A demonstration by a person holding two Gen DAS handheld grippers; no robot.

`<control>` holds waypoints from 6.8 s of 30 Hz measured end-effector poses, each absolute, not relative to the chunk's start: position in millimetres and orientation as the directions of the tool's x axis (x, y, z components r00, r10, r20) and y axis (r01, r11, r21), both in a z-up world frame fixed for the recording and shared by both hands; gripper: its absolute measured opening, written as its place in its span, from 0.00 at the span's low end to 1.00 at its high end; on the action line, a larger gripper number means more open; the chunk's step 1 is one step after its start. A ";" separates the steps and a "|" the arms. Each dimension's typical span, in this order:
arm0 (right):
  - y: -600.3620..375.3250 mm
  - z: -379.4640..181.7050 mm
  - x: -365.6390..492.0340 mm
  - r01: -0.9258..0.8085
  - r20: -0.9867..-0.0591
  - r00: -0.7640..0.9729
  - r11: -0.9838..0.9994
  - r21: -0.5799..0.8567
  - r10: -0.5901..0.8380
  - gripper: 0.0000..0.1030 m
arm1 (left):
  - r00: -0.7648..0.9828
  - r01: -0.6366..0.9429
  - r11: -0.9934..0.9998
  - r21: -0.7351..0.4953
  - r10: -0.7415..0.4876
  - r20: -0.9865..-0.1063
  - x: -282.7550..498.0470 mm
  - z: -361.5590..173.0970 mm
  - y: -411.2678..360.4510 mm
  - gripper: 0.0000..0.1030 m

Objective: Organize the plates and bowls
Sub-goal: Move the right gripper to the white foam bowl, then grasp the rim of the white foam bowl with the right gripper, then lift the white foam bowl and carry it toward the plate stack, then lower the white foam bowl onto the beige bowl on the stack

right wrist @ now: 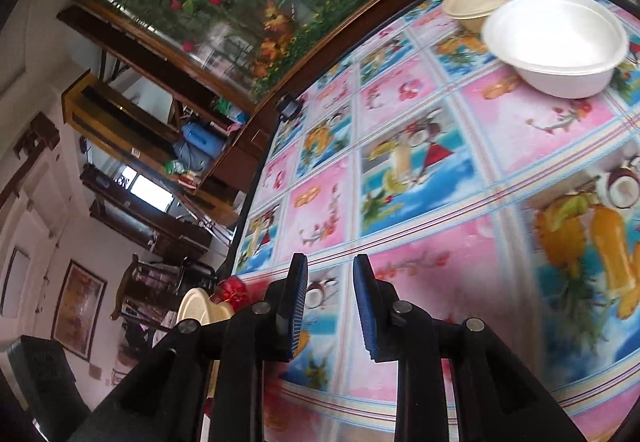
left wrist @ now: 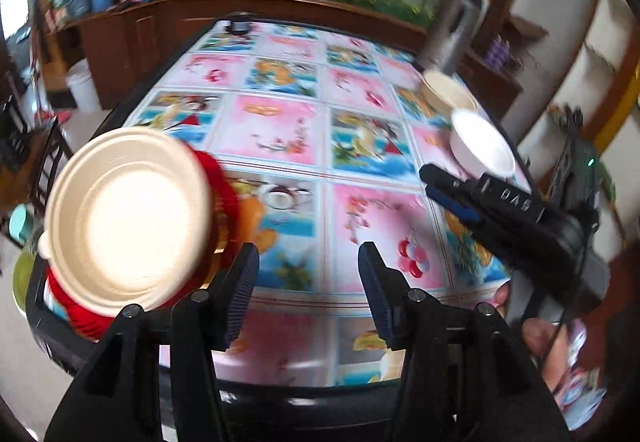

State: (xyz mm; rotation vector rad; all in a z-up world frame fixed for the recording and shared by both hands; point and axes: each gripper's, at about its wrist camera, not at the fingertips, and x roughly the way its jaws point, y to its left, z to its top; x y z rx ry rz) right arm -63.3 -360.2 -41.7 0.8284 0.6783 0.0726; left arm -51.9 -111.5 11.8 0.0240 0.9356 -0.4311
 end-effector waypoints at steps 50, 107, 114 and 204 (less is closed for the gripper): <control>-654.0 -48.2 -60.3 0.436 -0.456 0.887 0.471 0.766 -0.080 0.37 | 0.437 0.408 0.896 -0.177 -0.362 -0.824 93.6 7.1 -345.1 0.48; -618.9 -77.0 -23.9 0.446 -0.596 0.794 0.552 0.704 0.118 0.28 | 0.184 0.242 0.709 -0.663 -0.704 -0.686 142.6 -66.2 -311.3 0.61; -601.7 -71.9 -13.2 0.399 -0.593 0.795 0.625 0.671 0.130 0.27 | 0.163 0.261 0.691 -0.674 -0.719 -0.675 140.6 -65.8 -316.5 0.61; -470.5 -72.4 -83.4 0.251 -0.514 0.821 0.650 0.717 0.250 0.06 | 0.361 0.367 0.846 -0.386 -0.512 -0.779 28.5 -27.1 -201.6 0.04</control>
